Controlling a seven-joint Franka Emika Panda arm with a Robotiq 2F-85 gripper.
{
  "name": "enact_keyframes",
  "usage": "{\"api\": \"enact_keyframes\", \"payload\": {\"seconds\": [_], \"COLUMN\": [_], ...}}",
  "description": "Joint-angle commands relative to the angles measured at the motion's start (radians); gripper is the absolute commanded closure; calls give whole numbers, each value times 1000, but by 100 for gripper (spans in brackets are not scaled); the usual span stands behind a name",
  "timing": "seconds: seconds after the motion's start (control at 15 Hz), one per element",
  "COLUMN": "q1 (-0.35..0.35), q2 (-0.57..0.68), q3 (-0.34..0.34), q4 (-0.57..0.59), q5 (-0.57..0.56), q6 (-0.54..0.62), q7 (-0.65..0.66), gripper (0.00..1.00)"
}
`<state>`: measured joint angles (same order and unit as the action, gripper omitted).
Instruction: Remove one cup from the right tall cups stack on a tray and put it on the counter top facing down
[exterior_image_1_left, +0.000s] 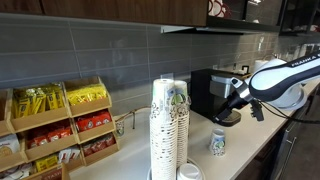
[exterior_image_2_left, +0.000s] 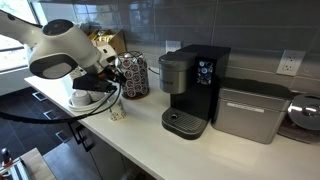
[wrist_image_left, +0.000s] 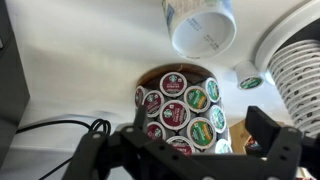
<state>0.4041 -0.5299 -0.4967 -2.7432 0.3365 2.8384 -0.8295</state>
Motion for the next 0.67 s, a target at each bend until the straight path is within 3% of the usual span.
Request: {"api": "enact_keyframes", "payload": {"seconds": [0.0, 0.2, 0.4, 0.6], "q1": [-157, -311, -348, -314], "q2": [-57, -110, -184, -238], "q3": [188, 364, 430, 421], "q4": [-11, -14, 2, 30], "q5": [-74, -229, -294, -281], "q6": [-63, -119, -243, -370], "q7": [181, 374, 507, 535], "gripper": [0, 0, 0, 0]}}
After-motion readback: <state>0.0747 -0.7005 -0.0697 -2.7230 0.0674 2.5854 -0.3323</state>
